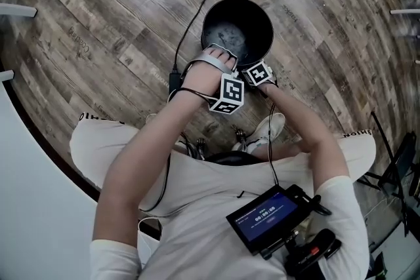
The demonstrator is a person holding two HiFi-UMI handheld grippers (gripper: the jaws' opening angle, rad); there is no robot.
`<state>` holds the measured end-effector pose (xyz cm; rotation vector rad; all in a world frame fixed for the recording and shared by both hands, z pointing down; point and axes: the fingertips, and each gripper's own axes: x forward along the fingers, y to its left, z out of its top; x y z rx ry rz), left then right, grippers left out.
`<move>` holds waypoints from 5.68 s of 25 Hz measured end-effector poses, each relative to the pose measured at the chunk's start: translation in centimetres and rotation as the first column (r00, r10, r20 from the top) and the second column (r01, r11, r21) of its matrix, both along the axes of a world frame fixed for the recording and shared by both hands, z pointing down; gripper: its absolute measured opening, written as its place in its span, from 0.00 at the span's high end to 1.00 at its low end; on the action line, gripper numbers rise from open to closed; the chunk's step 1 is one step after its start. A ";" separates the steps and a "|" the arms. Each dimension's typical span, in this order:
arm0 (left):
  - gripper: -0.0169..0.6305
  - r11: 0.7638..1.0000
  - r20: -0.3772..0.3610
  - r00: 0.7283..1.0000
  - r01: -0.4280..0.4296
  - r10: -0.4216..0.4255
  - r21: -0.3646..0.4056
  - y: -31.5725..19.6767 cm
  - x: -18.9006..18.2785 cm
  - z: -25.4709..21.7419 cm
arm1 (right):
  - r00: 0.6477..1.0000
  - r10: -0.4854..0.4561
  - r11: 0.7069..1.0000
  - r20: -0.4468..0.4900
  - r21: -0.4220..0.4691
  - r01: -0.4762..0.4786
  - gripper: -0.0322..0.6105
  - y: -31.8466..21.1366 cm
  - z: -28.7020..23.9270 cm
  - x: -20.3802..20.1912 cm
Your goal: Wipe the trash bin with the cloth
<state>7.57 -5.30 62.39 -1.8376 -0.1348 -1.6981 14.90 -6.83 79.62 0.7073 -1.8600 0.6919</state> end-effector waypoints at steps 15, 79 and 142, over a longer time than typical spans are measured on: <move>0.70 0.999 0.002 0.999 0.041 -0.041 0.034 -0.8 -1.6 -0.2 | 0.980 -0.018 1.000 0.198 0.017 0.015 0.80 3.9 -18.6 -0.7; 0.80 0.998 0.043 0.999 -0.034 0.032 0.060 0.0 -1.4 0.1 | 0.973 0.022 0.998 0.229 0.051 -0.035 0.80 3.0 -23.4 -3.0; 0.82 0.985 0.120 0.978 -0.170 0.169 0.000 1.9 -1.7 1.0 | 0.989 0.006 0.998 0.147 -0.057 0.003 0.80 2.9 -17.3 -0.5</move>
